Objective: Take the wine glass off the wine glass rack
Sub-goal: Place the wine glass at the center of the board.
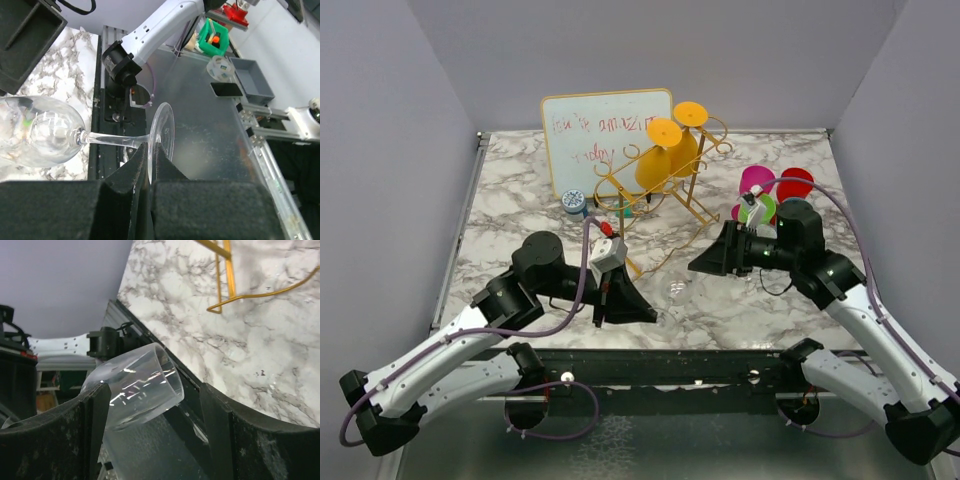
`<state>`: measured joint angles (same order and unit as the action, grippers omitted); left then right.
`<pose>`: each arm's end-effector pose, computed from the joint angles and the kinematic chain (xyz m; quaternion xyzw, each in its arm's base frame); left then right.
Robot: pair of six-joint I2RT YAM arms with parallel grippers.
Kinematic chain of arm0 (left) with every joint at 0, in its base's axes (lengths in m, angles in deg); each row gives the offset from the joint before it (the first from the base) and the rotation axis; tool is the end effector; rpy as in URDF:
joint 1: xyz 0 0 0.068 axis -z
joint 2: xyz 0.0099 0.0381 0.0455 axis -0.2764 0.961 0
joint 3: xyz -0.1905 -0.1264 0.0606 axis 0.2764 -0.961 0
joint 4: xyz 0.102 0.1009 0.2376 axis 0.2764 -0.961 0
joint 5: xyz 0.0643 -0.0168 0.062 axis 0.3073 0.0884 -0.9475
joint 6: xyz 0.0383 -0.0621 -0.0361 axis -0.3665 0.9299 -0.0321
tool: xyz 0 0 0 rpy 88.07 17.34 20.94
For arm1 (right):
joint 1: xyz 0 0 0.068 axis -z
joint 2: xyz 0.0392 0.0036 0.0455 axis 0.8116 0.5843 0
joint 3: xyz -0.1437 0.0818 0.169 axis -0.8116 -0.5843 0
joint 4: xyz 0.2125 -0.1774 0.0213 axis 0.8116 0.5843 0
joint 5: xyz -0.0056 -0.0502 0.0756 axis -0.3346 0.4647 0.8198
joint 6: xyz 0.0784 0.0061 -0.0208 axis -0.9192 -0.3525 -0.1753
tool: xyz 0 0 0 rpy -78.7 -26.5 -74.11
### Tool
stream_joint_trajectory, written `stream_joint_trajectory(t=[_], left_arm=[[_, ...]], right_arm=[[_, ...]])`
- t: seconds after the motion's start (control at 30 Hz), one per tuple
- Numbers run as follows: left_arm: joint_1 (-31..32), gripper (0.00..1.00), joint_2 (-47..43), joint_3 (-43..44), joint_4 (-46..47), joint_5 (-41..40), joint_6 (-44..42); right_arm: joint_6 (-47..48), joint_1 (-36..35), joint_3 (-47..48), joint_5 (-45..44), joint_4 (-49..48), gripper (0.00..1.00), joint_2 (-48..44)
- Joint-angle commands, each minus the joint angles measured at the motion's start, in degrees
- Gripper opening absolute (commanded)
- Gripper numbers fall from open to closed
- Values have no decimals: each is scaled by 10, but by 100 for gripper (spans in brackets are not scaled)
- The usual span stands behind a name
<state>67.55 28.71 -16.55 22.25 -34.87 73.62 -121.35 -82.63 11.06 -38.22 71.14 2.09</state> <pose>0.1042 -0.2173 0.3400 0.4564 0.5626 -0.6081 0.3247 0.2059 0.1561 0.2901 -0.0829 0.8264 0.4813 0.2803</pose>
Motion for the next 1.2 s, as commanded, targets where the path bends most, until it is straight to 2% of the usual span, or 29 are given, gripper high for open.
stream_joint_trajectory(t=[0.0,0.17,0.27,0.47,0.6,0.67,0.77,0.83,0.9,1.03,1.17], left_arm=[[4,0,-22,-8,23,47,-81],[3,0,-40,-19,62,68,-84],[3,0,-50,-46,169,80,-39],[4,0,-76,-64,223,74,-35],[4,0,-83,-60,174,69,-60],[3,0,-95,-62,181,82,-66],[3,0,-147,-83,225,48,-62],[4,0,-157,-69,171,24,-85],[4,0,-138,-51,126,29,-111],[3,0,-106,-47,138,44,-121],[3,0,-89,-46,150,51,-136]], right_arm=[[-32,0,-18,106,-102,78,-20],[-73,0,-42,248,-221,76,-16],[-116,0,-70,288,-302,75,-22],[-64,0,-33,287,-223,71,-19],[-110,0,-44,331,-305,56,-22],[-112,0,-42,341,-318,49,-30],[-97,0,-25,348,-297,48,-39],[-99,0,-15,359,-290,47,-37],[-134,-1,-23,373,-327,45,-37],[-226,-1,-49,389,-442,44,-42],[-236,-1,-44,388,-449,42,-44]])
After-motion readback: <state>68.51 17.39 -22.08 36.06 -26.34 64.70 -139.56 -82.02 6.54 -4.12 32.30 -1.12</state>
